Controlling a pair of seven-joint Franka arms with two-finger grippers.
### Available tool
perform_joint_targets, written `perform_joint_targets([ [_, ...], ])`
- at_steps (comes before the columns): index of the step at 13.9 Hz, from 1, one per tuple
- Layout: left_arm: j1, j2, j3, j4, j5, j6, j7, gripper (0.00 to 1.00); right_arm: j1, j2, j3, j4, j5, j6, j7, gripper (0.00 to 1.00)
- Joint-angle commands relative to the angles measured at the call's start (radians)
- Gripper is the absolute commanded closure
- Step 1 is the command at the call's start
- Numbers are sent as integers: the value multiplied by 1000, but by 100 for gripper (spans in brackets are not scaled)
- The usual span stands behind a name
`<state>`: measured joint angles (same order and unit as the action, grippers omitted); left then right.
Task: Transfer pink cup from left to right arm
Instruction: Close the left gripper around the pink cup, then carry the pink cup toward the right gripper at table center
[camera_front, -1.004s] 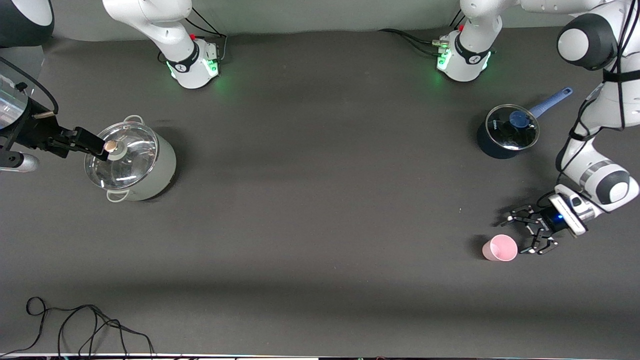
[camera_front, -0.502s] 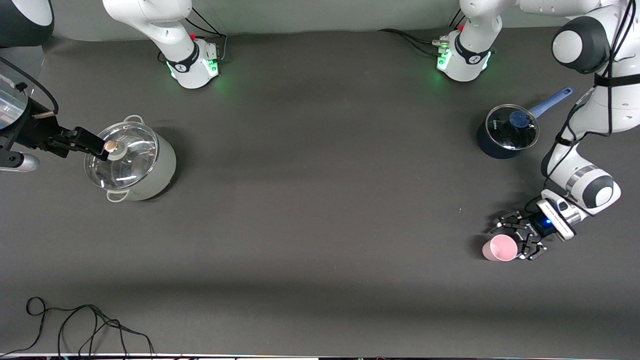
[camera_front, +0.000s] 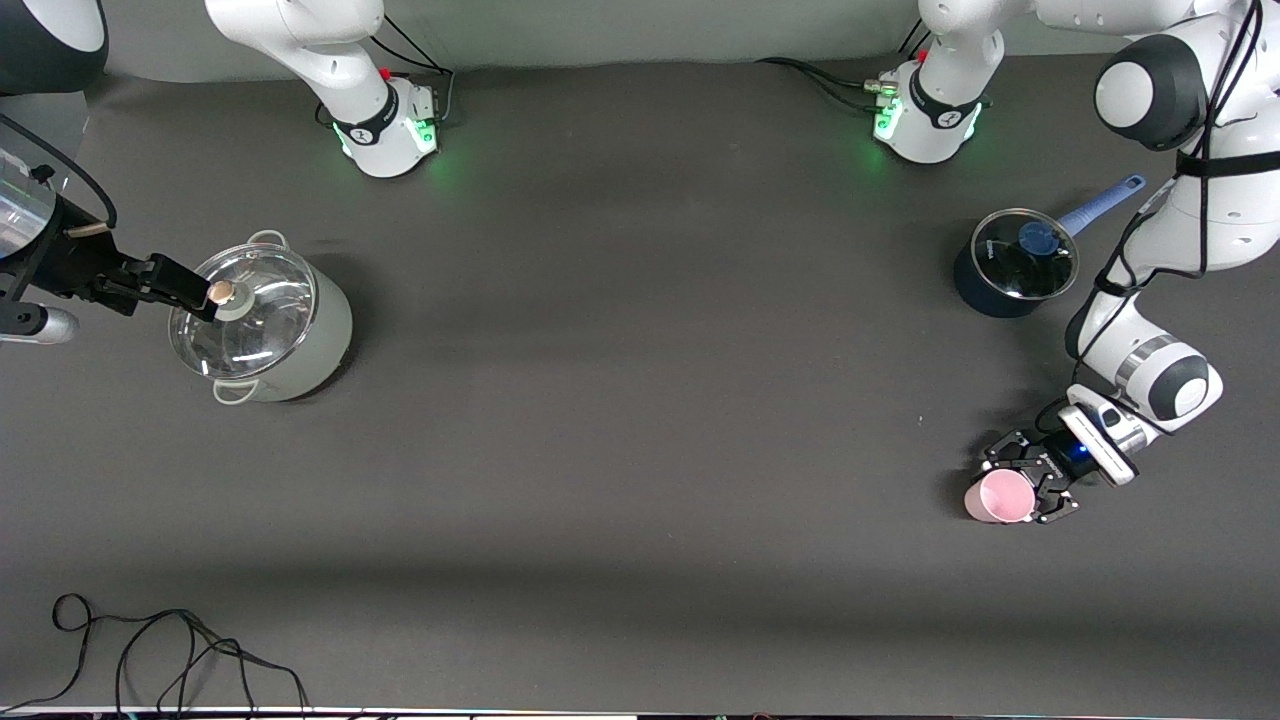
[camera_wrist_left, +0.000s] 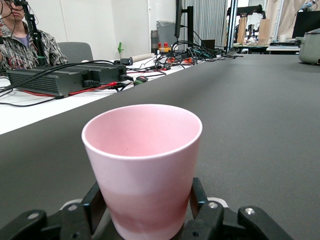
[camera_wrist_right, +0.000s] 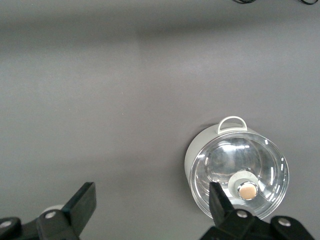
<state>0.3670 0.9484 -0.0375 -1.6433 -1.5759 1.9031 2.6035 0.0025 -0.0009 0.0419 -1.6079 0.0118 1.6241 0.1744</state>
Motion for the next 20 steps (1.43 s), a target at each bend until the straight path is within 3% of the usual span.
perform_joint_targets([
  [1,-6,0,1,-12,-35,11,32,39,-1,4,-2,20,-4,-21,-15,0],
  [4,-11,-16,-18,-30,-70,25,23,41,-1,4,-2,20,-4,-23,-15,0],
  [7,-3,-107,-126,-120,-139,167,23,45,-1,4,-2,20,-4,-23,-15,0],
  [14,-5,-344,-566,-269,-478,693,23,47,-1,2,-5,29,46,-50,215,0],
  [20,-8,-486,-924,-283,-677,980,21,47,83,29,7,129,89,-182,575,0],
])
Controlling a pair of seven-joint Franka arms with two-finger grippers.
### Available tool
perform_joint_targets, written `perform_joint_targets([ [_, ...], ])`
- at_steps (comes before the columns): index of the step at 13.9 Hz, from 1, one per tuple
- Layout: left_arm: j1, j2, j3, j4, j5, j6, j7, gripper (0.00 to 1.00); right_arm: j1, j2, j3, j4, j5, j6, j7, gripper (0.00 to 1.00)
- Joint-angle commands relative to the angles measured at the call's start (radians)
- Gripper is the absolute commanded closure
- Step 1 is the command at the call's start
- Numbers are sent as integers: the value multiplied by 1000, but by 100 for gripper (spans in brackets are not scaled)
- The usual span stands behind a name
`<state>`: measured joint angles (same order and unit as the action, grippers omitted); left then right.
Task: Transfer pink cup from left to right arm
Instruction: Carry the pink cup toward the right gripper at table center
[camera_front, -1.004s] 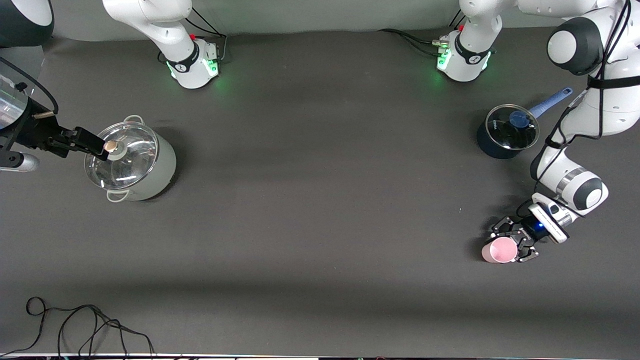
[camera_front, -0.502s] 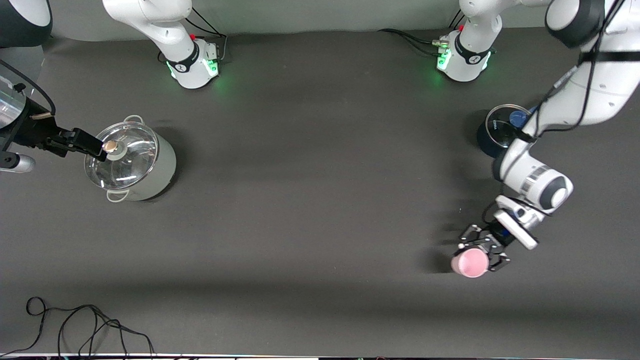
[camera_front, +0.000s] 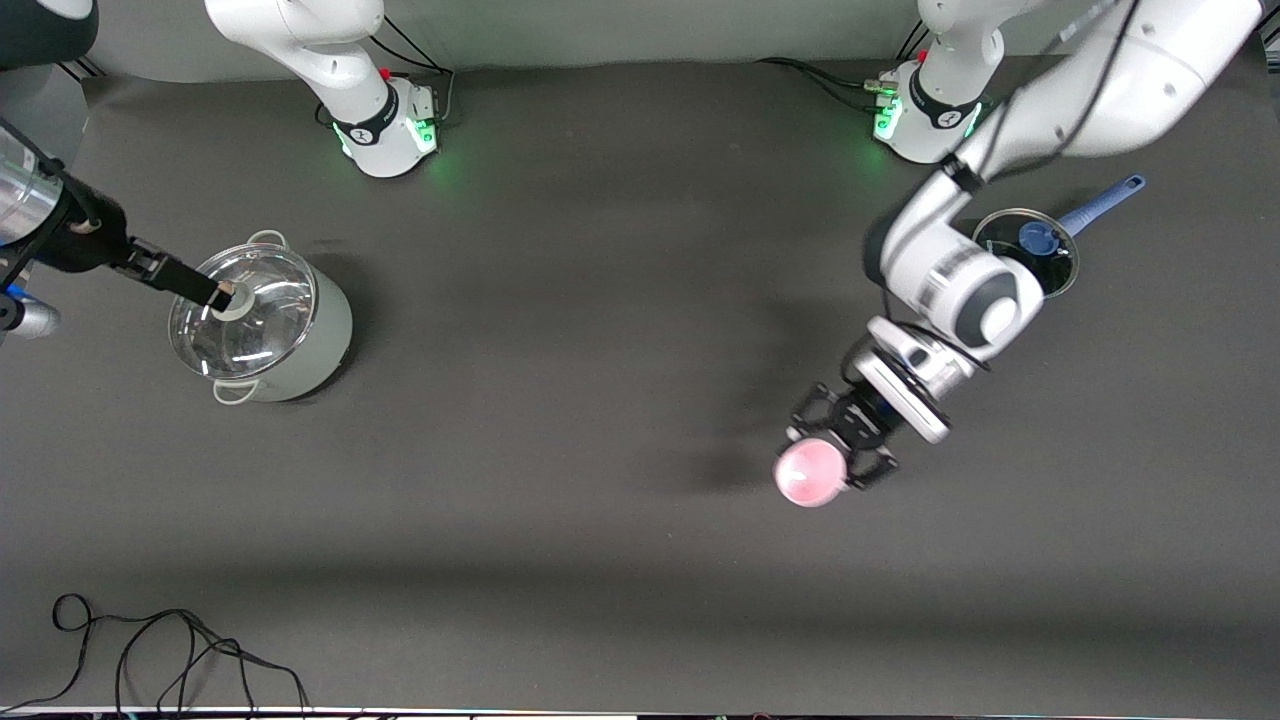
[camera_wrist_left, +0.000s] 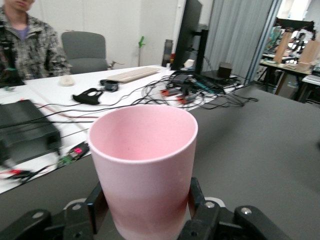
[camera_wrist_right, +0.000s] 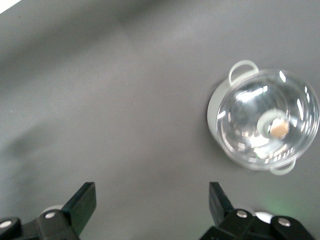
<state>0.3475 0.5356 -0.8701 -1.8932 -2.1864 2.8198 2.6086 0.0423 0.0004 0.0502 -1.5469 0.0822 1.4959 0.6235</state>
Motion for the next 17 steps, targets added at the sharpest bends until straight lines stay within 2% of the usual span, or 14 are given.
perform_joint_targets([
  [1,10,-91,-146,-34,-90,99,15,46,85,41,-1,92,34,-69,203,0],
  [3,4,-133,-248,-20,-140,176,-17,46,138,79,-1,160,85,-103,392,1],
  [4,-21,-166,-268,-8,-142,216,-71,46,178,104,-1,194,112,-108,485,1],
  [6,-93,-242,-265,15,-141,268,-187,46,244,151,-1,255,154,-109,658,0],
  [10,-153,-316,-270,28,-141,358,-277,45,404,272,-1,390,162,-106,951,1],
  [14,-163,-315,-270,39,-139,362,-291,45,524,375,-1,504,160,-94,1139,1],
  [17,-163,-313,-268,42,-139,362,-291,45,557,395,-1,516,160,-40,1165,1],
])
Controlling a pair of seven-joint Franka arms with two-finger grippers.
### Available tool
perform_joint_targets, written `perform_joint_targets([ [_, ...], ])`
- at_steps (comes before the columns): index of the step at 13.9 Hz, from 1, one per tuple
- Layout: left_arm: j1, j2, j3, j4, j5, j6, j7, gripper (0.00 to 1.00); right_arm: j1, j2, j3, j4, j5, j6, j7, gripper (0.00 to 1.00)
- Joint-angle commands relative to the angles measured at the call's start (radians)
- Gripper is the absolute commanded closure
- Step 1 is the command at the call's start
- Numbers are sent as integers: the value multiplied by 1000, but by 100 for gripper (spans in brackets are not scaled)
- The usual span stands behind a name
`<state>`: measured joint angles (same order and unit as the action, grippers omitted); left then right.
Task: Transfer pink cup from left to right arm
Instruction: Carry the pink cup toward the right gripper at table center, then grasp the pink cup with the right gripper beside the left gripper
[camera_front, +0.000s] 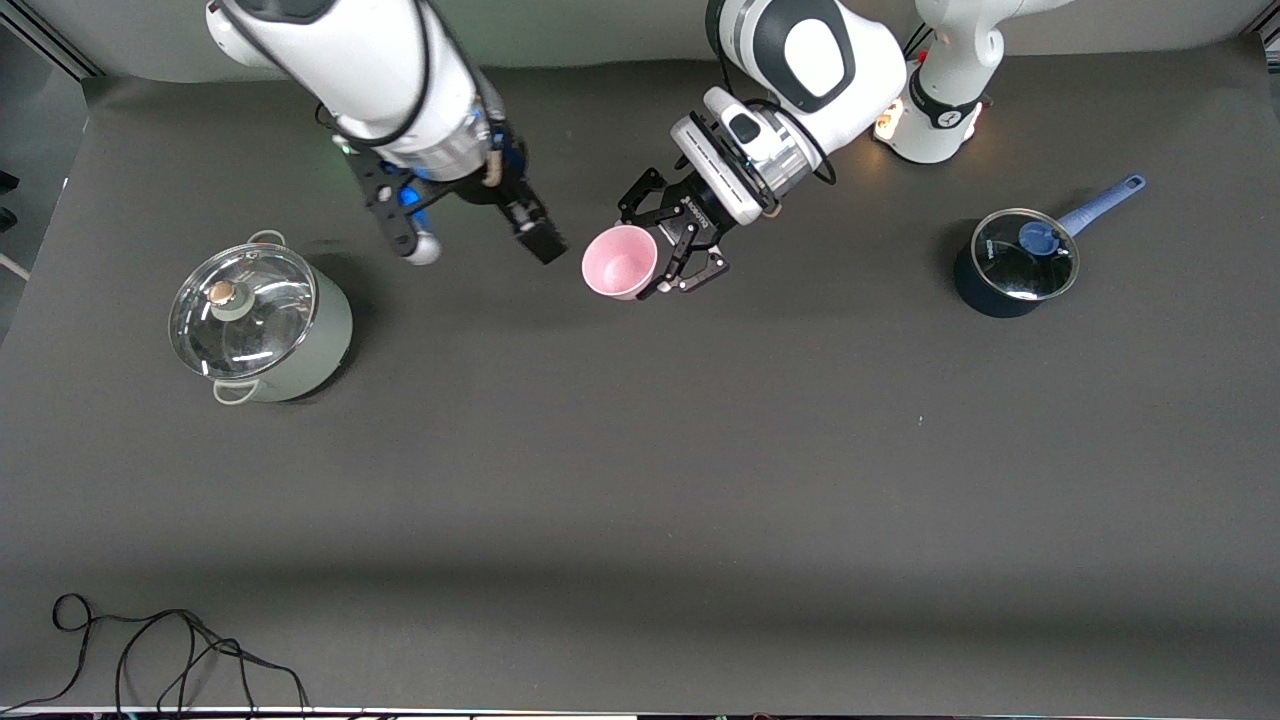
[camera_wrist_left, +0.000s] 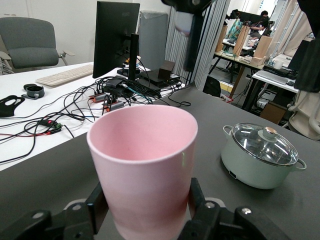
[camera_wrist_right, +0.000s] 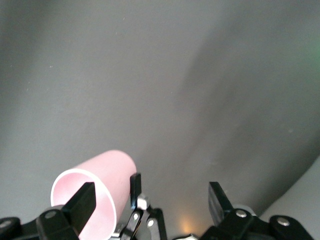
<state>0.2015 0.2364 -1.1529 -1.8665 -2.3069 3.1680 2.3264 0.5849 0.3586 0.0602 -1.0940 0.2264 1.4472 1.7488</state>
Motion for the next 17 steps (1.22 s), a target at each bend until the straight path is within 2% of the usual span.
perform_joint_targets([
  [1,-17,-14,15,15,-19,14,-9,45,24,51,-11,65,16,24,40,1],
  [7,-17,-11,16,13,-19,14,-9,45,41,111,9,66,16,130,11,1],
  [8,-17,-11,16,13,-19,14,-9,45,41,117,9,66,16,131,-12,5],
  [9,-17,-11,16,13,-19,14,-9,45,41,117,9,65,16,130,-38,25],
  [12,-17,-9,18,13,-19,14,-9,45,41,117,9,63,18,128,-48,95],
  [13,-17,-9,19,15,-19,14,-9,45,41,117,10,65,18,128,-48,100],
  [17,-17,-8,22,18,-19,14,-9,43,38,115,10,65,18,128,-48,100],
])
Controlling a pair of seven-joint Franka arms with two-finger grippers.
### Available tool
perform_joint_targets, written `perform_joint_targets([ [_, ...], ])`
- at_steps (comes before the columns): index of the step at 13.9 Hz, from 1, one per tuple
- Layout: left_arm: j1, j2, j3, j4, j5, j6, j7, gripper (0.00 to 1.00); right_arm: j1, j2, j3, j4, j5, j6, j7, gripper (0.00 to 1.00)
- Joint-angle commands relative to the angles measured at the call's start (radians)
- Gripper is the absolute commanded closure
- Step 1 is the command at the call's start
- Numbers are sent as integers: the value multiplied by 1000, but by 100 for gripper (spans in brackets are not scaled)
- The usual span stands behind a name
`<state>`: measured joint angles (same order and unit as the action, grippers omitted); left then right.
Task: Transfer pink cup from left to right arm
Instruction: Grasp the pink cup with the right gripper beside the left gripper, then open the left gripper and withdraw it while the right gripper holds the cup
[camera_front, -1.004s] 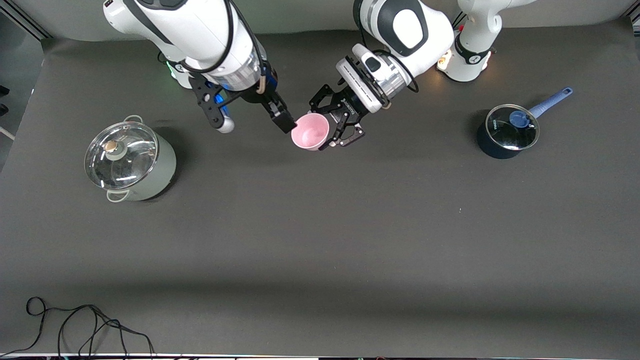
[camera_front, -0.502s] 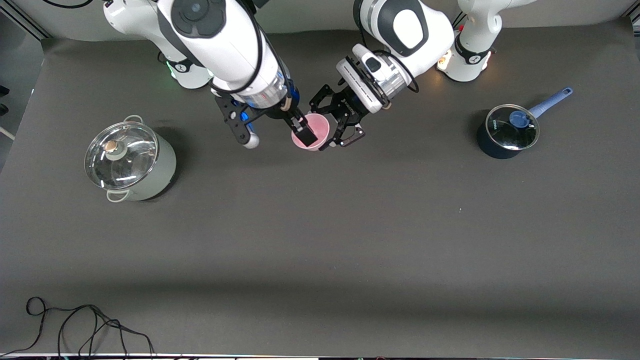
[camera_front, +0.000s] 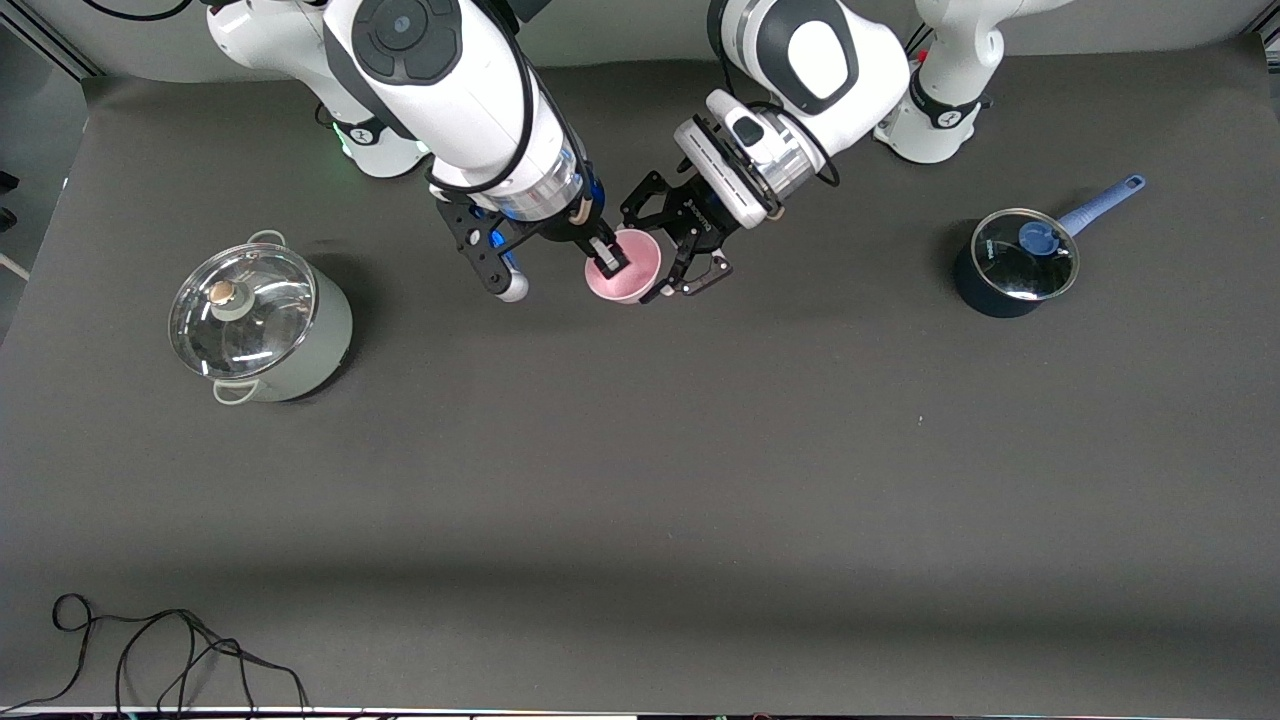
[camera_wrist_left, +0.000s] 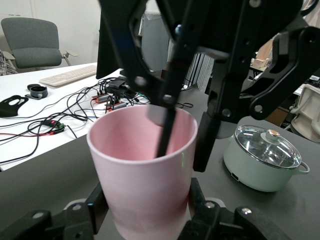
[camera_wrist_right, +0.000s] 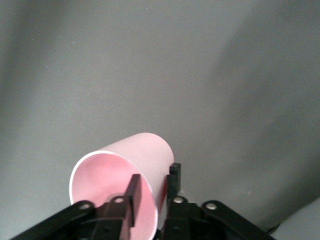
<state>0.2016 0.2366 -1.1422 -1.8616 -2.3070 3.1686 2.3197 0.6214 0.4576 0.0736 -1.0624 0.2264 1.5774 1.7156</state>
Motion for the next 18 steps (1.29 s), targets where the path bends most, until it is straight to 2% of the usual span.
perform_joint_targets([
  [1,-18,-8,12,12,-19,13,-2,43,1,16,-3,33,17,-2,-14,100],
  [4,-18,-7,12,12,-19,13,-2,43,1,16,-3,33,17,-2,-16,100],
  [5,-18,-5,12,12,-19,11,-2,39,1,16,-5,33,17,-2,-14,100],
  [6,-18,-5,12,13,-17,11,-2,14,-2,16,-5,33,17,-3,-16,100],
  [7,-18,-3,13,13,-17,11,-2,1,-6,13,-6,33,17,-10,-37,100],
  [12,-8,49,28,10,-17,11,-2,0,-64,1,-15,30,17,-63,-224,100],
  [16,-5,108,136,12,-12,7,-2,1,-187,-59,-23,3,4,-186,-578,100],
  [18,-5,141,162,-1,18,14,4,1,-285,-85,-23,-4,2,-261,-735,100],
])
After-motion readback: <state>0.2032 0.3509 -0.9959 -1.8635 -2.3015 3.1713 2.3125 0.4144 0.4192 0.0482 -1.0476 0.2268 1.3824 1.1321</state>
